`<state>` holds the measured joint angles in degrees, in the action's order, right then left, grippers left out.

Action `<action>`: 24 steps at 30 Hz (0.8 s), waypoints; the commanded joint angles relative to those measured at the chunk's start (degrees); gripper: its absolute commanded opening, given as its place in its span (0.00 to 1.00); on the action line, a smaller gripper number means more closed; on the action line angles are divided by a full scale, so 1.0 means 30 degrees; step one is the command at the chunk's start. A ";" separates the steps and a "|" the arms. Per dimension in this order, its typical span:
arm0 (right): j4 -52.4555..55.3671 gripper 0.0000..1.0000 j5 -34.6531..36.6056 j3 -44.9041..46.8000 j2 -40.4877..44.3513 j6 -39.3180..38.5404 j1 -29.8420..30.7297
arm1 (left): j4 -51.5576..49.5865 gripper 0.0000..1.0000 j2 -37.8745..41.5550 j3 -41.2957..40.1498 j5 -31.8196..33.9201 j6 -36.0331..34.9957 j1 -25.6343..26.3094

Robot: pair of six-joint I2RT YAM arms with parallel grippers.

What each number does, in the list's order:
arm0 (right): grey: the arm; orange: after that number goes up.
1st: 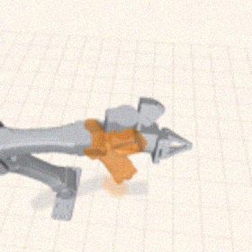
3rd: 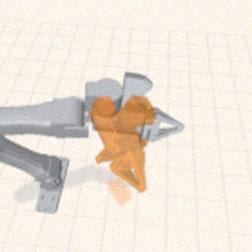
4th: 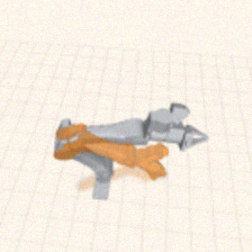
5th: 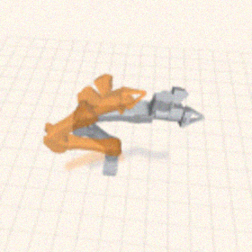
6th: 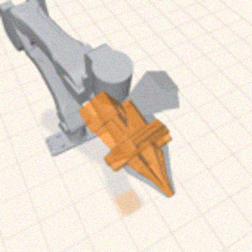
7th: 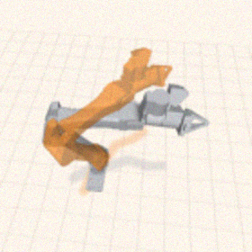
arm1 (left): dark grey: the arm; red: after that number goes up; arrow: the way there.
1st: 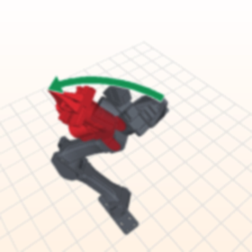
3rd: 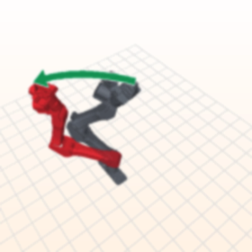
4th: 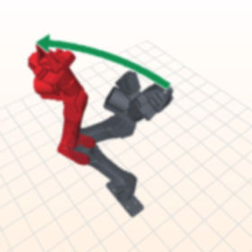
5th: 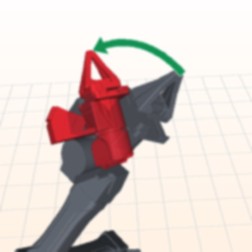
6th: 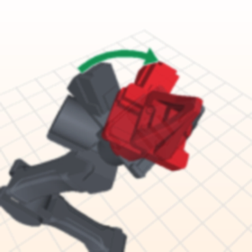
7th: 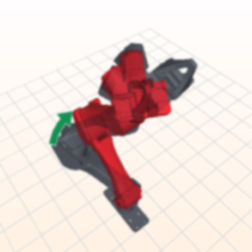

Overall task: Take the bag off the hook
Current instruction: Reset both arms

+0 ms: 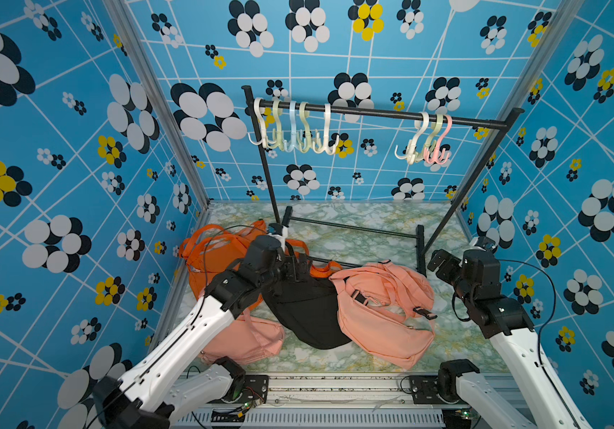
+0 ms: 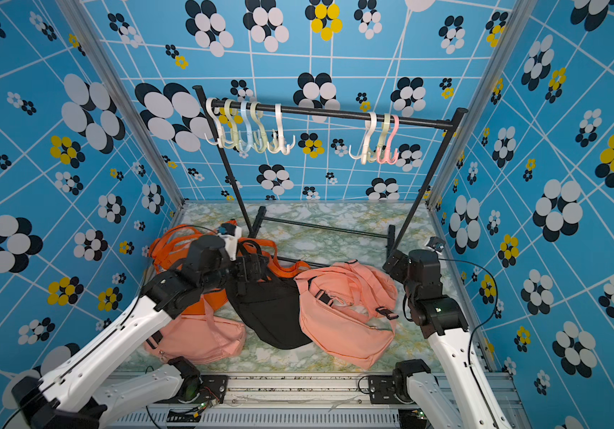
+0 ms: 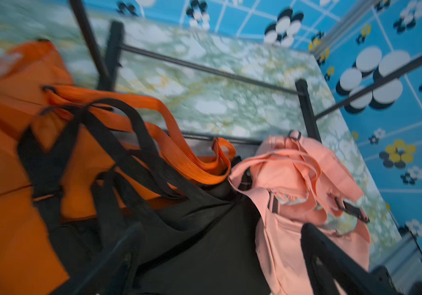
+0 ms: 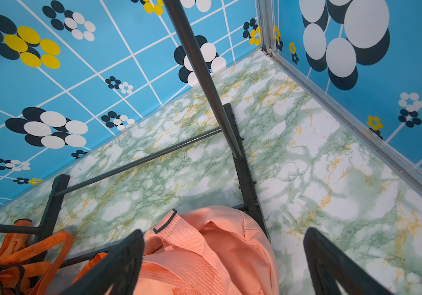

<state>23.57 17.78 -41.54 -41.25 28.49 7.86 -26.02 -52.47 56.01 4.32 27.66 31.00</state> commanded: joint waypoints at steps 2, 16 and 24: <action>-0.8681 0.99 0.0291 0.5010 0.2138 -0.4361 0.0131 | 0.6468 0.99 0.3869 -0.4455 0.8249 -0.2604 -0.0416; -1.6267 0.99 0.1808 0.8986 -0.3235 -0.6594 0.0137 | 1.5463 0.99 -0.0346 -1.1637 0.4625 -0.8326 -0.5738; -1.8084 0.99 0.2805 0.8359 -0.7813 -0.6975 0.0136 | 2.0866 0.99 -0.6848 -1.1888 0.2169 -0.8231 -0.8599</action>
<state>-24.43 23.51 -14.85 -62.67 8.86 7.86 28.14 -68.18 20.43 14.26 2.17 7.92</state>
